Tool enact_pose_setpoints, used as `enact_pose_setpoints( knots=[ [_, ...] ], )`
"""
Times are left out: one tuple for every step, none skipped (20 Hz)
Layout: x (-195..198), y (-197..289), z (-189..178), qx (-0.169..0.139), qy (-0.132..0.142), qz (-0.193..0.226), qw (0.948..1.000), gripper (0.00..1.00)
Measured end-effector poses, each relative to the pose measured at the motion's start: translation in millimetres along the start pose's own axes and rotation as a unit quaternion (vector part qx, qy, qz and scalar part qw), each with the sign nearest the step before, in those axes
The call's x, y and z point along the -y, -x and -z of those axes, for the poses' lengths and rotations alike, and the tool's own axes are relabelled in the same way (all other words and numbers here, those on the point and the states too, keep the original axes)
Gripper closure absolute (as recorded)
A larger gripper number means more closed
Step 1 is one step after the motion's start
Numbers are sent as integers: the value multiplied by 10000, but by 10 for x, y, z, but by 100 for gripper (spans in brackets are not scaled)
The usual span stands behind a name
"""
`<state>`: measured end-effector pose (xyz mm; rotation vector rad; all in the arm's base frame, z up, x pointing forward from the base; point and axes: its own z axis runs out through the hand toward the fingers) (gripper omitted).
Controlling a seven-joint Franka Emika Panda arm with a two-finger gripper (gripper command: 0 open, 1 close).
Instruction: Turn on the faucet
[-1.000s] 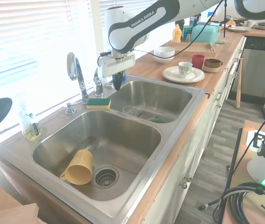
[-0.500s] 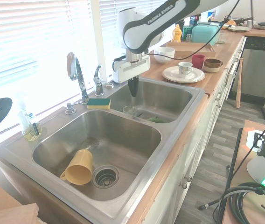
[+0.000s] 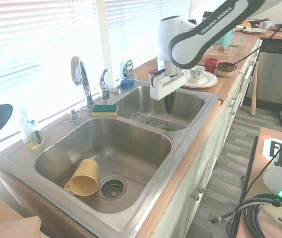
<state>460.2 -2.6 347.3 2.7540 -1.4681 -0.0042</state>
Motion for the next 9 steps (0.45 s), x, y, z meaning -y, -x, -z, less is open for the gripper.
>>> enact_pose_setpoints(
  knots=[
    [-42,32,29,-10,-30,4,10000,0],
    [-76,58,59,-24,-60,10,10000,0],
    [-102,81,81,-37,-79,15,10000,0],
    [-115,100,106,-52,-99,22,9999,0],
    [-121,117,127,-66,-118,30,9999,0],
    [-120,132,141,-75,-131,39,9999,0],
    [-113,146,154,-84,-143,52,9998,0],
    [-107,157,166,-93,-152,63,9998,0],
    [-102,166,174,-100,-158,73,9998,0]
  ],
)
